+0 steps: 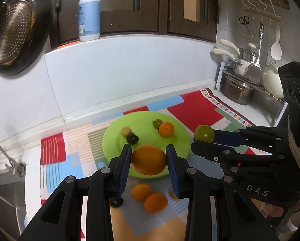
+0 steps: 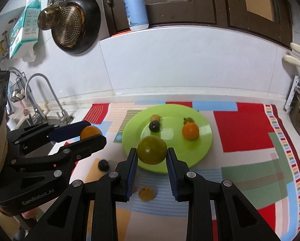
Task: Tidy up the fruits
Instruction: 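Carry the small orange and green lime over the green plate with both tools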
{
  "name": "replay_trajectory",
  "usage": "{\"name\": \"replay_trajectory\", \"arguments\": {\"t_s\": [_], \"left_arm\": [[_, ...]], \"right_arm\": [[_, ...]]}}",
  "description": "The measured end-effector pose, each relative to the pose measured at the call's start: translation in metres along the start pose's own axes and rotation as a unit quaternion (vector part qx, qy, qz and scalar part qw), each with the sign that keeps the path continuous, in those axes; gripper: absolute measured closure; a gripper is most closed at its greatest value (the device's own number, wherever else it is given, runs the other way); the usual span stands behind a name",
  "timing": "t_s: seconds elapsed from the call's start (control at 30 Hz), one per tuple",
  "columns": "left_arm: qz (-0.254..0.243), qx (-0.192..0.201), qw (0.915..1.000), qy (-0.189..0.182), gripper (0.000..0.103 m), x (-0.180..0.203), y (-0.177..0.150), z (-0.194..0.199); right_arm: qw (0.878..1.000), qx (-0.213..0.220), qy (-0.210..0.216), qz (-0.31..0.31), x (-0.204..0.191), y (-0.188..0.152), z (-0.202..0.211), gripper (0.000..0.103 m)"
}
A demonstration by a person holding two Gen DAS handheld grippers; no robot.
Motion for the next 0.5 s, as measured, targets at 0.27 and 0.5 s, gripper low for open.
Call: {"name": "replay_trajectory", "arguments": {"t_s": [0.27, 0.5], "left_arm": [[0.001, 0.0, 1.0, -0.002, 0.068, -0.006, 0.02, -0.027], [-0.001, -0.006, 0.9999, -0.008, 0.068, -0.012, 0.03, -0.053]], "right_arm": [[1.0, 0.006, -0.006, 0.001, 0.015, 0.021, -0.016, 0.073], [1.0, 0.003, -0.011, 0.005, 0.023, 0.034, -0.036, 0.073]]}}
Point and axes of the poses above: each gripper's, at about its wrist camera, not at the fingertips, and z roughly against the way its jaws point, x to its right, y to its top, the point moved 2 cm from there along -z, roughly the way its jaws point, and after that the axes turned 6 degrees about x, right-handed, at the moved point
